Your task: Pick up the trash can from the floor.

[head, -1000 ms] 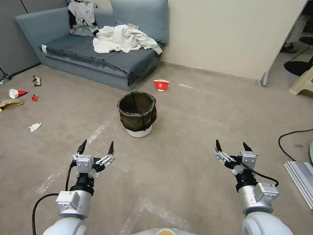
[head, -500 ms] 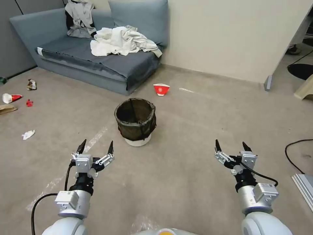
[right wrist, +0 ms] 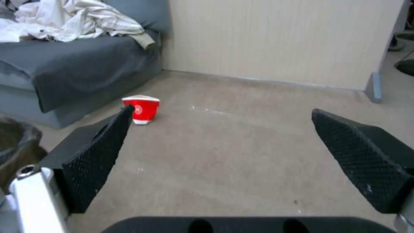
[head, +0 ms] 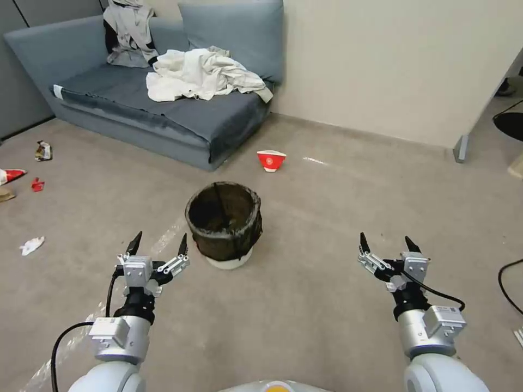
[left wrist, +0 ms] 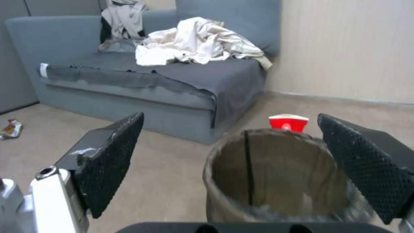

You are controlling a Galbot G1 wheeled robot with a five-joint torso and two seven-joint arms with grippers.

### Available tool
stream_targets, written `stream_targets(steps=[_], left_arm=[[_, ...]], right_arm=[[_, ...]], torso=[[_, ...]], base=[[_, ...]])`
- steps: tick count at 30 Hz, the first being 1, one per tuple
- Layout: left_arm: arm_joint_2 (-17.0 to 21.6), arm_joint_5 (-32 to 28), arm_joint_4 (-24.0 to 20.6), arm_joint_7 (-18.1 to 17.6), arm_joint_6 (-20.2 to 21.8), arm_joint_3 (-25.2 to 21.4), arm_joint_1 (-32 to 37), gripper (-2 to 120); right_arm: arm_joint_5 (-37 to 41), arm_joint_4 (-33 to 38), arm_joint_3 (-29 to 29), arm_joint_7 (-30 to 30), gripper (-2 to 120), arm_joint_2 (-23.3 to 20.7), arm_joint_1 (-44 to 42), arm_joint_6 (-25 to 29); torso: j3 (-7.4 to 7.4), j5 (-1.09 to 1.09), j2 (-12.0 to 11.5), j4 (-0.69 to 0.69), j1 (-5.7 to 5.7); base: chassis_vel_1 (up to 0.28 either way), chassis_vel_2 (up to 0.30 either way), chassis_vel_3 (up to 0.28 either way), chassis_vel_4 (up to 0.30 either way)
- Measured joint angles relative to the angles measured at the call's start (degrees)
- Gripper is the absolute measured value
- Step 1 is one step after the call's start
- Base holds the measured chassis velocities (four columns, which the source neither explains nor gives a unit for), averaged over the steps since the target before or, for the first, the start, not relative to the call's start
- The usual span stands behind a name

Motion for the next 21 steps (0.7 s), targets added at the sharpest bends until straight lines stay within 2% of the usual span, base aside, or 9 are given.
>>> stream_targets(steps=[10,12,21], left_arm=[[0.5,-0.6,0.3,-0.1,0.8,-0.2,-0.7,100],[1.3,-2.0,0.6,-0.6,2.2,-0.2,-1.8,100],[5.9,-8.8,3.3,-1.9,7.2,-0.9,-6.3,100]], right_arm=[[-0.1,0.0,0.0,0.0,100,0.0,0.0,0.1],[-0.2,0.0,0.0,-0.1,100,0.0,0.0,0.1],[-0.2,-0.3,0.1,0.0,100,-0.6,0.0,0.2]], torso=[[0.0,0.0,0.0,0.0,0.01],[0.01,-0.01,0.0,0.02,0.01],[0.0,-0.02,0.0,0.0,0.0]], base=[[-0.188,0.193,0.19,-0.189],[-0.133,0.164,0.147,-0.122],[-0.029,0.026,0.02,-0.029]])
